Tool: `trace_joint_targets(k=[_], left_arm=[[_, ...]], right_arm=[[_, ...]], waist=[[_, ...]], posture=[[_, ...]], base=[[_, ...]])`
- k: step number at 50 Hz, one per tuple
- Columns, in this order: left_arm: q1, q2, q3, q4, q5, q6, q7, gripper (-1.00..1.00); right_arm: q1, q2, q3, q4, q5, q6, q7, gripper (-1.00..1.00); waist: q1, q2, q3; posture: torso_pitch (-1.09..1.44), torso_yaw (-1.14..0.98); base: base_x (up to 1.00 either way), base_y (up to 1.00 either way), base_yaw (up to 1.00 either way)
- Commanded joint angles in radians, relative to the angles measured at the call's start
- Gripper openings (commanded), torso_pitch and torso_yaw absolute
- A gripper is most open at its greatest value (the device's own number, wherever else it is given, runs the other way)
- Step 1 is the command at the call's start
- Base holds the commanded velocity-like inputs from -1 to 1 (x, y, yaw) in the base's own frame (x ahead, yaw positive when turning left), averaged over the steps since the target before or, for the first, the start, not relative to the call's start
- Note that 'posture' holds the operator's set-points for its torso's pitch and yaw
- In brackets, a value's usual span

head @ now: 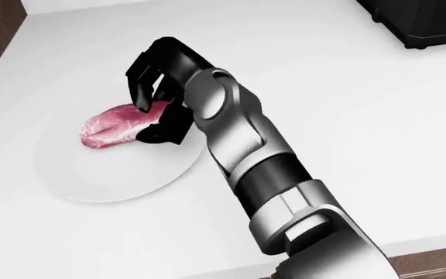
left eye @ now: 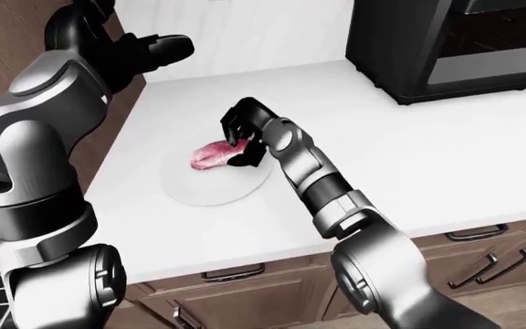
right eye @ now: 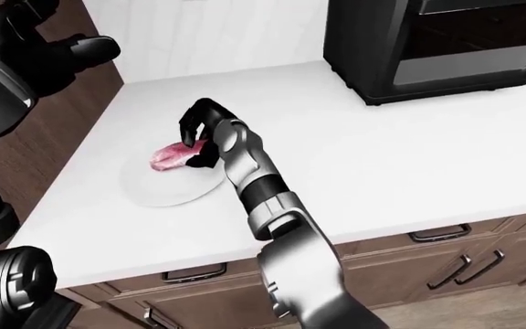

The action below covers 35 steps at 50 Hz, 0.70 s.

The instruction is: Place the steak on the rack of the oven.

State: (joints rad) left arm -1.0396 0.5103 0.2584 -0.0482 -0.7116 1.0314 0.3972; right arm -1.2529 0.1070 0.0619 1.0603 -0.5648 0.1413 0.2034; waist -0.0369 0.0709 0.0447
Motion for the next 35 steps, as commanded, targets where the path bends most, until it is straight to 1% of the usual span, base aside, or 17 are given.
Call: trace_joint_targets(k=[1,10,11,12,19,25,28,31,35], left_arm=[[-0.033,0.013,0.012,-0.024,0.002,-0.028,-0.003,1.00],[-0.034,0.014,0.014,-0.023,0.002,-0.028,-0.003,1.00],[-0.032,0.014,0.011,-0.023,0.005,-0.031,-0.005,1.00],[-0.031,0.012,0.010,-0.024,0.005,-0.031,-0.005,1.00],[-0.030,0.012,0.012,-0.023,0.010,-0.032,-0.009,1.00],[-0.030,0.010,0.012,-0.027,0.010,-0.029,-0.008,1.00],[-0.030,0.012,0.011,-0.026,0.013,-0.031,-0.011,1.00],[-0.030,0.010,0.011,-0.028,0.013,-0.030,-0.011,1.00],[-0.026,0.007,0.008,-0.032,0.018,-0.029,-0.014,1.00]], right_arm=[[-0.039,-0.008,-0.005,-0.029,0.008,0.004,0.006,-1.00],[-0.060,-0.024,-0.011,-0.060,0.028,0.038,0.015,-1.00],[-0.095,-0.073,-0.042,-0.116,0.049,0.086,0.048,-1.00],[-0.098,-0.081,-0.040,-0.135,0.052,0.102,0.057,-1.00],[-0.124,-0.100,-0.035,-0.153,0.073,0.120,0.062,-1.00],[-0.164,-0.134,-0.045,-0.157,0.089,0.143,0.074,-1.00],[-0.169,-0.145,-0.046,-0.205,0.093,0.182,0.094,-1.00],[-0.173,-0.169,-0.050,-0.261,0.094,0.224,0.118,-1.00],[-0.197,-0.205,-0.057,-0.279,0.094,0.249,0.147,-1.00]], waist=[[-0.003,0.006,-0.029],[-0.004,0.006,-0.026],[-0.004,0.006,-0.026],[-0.004,0.005,-0.025],[-0.001,0.000,-0.021],[0.000,-0.003,-0.022],[0.003,-0.005,-0.022],[0.005,-0.008,-0.021],[0.007,-0.013,-0.019]], posture=[[0.00,0.00],[0.00,0.00],[0.00,0.00],[0.00,0.00],[0.00,0.00],[0.00,0.00],[0.00,0.00],[0.00,0.00],[0.00,0.00]], base=[[0.00,0.00,0.00],[0.00,0.00,0.00],[0.00,0.00,0.00],[0.00,0.00,0.00],[0.00,0.00,0.00],[0.00,0.00,0.00],[0.00,0.00,0.00],[0.00,0.00,0.00],[0.00,0.00,0.00]])
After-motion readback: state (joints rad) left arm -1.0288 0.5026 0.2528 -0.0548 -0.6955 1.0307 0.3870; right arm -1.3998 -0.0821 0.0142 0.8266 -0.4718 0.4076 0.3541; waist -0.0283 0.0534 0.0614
